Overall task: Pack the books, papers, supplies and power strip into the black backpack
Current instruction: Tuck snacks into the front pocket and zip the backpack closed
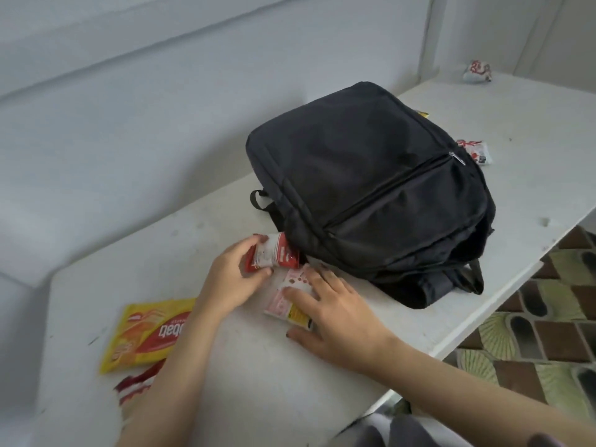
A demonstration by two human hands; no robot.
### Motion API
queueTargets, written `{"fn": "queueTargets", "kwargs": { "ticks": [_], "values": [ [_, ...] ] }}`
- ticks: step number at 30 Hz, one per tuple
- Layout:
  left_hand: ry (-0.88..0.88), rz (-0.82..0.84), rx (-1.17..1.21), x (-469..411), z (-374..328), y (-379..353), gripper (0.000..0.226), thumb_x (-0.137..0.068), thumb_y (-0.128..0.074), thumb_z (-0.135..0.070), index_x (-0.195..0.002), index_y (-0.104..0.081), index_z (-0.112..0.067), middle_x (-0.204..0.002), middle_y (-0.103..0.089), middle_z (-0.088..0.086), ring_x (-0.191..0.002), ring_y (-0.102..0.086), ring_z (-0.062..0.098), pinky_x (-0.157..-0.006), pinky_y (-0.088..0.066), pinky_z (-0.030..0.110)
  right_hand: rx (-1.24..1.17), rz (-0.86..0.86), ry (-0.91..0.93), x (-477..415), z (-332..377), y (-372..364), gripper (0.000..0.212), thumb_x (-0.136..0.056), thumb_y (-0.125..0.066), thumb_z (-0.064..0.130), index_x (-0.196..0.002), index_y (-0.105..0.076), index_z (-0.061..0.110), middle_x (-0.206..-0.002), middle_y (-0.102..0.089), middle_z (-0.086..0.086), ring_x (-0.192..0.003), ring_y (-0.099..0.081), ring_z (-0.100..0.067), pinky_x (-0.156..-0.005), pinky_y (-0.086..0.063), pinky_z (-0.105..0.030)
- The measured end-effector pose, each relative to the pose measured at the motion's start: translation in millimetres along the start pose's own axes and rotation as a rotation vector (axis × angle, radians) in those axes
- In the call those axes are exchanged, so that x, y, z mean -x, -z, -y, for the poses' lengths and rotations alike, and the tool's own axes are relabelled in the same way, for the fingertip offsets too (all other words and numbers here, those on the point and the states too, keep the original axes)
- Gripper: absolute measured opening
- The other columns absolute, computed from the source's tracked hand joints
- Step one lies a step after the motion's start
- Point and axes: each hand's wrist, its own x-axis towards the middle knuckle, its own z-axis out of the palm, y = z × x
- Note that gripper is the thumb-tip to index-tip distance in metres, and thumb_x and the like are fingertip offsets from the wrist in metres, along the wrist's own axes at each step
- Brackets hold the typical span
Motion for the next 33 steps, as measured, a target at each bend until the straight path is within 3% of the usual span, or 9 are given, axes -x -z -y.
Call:
{"fn": "queueTargets", "kwargs": {
  "ticks": [4,8,13,17,22,25,29,31,33],
  "values": [
    [0.045,-0.159,0.148,4.1,1.8,-6.3,0.041,-0.076,-0.074,-0.005,-0.115,-0.065,-0.017,-0.113,-0.065,-0.004,-0.104,-0.062,0.012,-0.093,-0.049,0.024,-0.126,-0.079,0.036,-0.3,4.0,5.8,0.034,-0.077,-0.05,0.039,-0.106,-0.062,0.026,-0.109,-0.064,-0.002,-0.098,-0.061,-0.025,-0.083,-0.046,-0.038],
    [0.172,-0.384,0.262,9.6,-11.3,0.2,0.041,-0.079,-0.074,-0.014,-0.118,-0.064,-0.016,-0.108,-0.065,-0.006,-0.092,-0.062,0.008,-0.07,-0.046,0.009,-0.313,-0.171,0.125,3.0,3.5,21.8,0.024,-0.079,-0.057,0.025,-0.101,-0.065,0.026,-0.106,-0.064,0.007,-0.101,-0.059,-0.015,-0.083,-0.044,-0.036],
    [0.134,-0.513,0.359,-4.6,-44.2,23.6,0.041,-0.08,-0.072,-0.015,-0.12,-0.063,-0.017,-0.11,-0.065,-0.005,-0.093,-0.063,0.008,-0.074,-0.048,0.013,-0.278,-0.384,0.297,-4.2,-8.2,72.6,0.02,-0.081,-0.066,0.015,-0.101,-0.069,0.018,-0.107,-0.063,0.0,-0.097,-0.06,-0.019,-0.081,-0.042,-0.038],
    [0.046,-0.457,0.396,-38.9,-73.9,27.8,0.042,-0.079,-0.074,-0.019,-0.118,-0.063,-0.027,-0.108,-0.069,0.002,-0.093,-0.066,0.013,-0.082,-0.053,0.026,-0.206,-0.594,0.202,-26.6,-47.7,104.6,0.017,-0.083,-0.065,0.014,-0.099,-0.071,0.011,-0.104,-0.065,-0.008,-0.095,-0.06,-0.025,-0.08,-0.043,-0.039],
    [0.018,-0.411,0.388,-95.4,-109.4,5.6,0.042,-0.079,-0.074,-0.023,-0.12,-0.064,-0.02,-0.111,-0.066,-0.007,-0.096,-0.062,0.004,-0.083,-0.056,0.031,-0.313,-0.652,-0.094,-35.7,-106.4,114.3,0.024,-0.085,-0.067,0.028,-0.105,-0.068,0.014,-0.111,-0.064,-0.003,-0.107,-0.056,-0.015,-0.091,-0.048,-0.03],
    [-0.038,-0.287,0.273,-120.5,-127.5,-10.4,0.05,-0.079,-0.074,-0.029,-0.127,-0.059,-0.021,-0.13,-0.057,-0.001,-0.114,-0.055,0.011,-0.099,-0.046,0.031,-0.334,-0.674,-0.199,-35.1,-129.2,113.2,0.025,-0.085,-0.066,0.029,-0.106,-0.068,0.015,-0.111,-0.064,-0.002,-0.106,-0.058,-0.015,-0.088,-0.051,-0.031],
    [-0.099,-0.078,0.066,-125.3,-153.8,-28.9,0.062,-0.083,-0.068,-0.038,-0.139,-0.04,-0.037,-0.158,-0.004,0.009,-0.144,-0.014,0.025,-0.116,-0.015,0.044,-0.347,-0.72,-0.222,-32.0,-144.8,112.6,0.025,-0.085,-0.066,0.027,-0.105,-0.068,0.013,-0.11,-0.065,-0.003,-0.106,-0.059,-0.017,-0.091,-0.047,-0.025],
    [-0.281,-0.141,0.037,-118.7,-158.2,-35.7,0.047,-0.079,-0.072,-0.036,-0.123,-0.056,-0.037,-0.158,-0.01,0.006,-0.144,-0.009,0.023,-0.115,-0.003,0.048,-0.355,-0.739,-0.224,-30.2,-151.4,112.6,0.025,-0.085,-0.066,0.027,-0.105,-0.068,0.012,-0.111,-0.065,-0.003,-0.107,-0.059,-0.017,-0.092,-0.048,-0.027],
    [-0.449,-0.062,-0.035,-114.6,-154.7,-41.2,0.031,-0.071,-0.077,-0.043,-0.099,-0.068,-0.034,-0.153,-0.028,0.0,-0.143,-0.012,0.018,-0.114,0.003,0.043,-0.368,-0.762,-0.22,-28.2,-158.0,112.0,0.025,-0.086,-0.067,0.026,-0.106,-0.069,0.011,-0.111,-0.065,-0.004,-0.108,-0.059,-0.017,-0.094,-0.048,-0.029]
  ]
}}
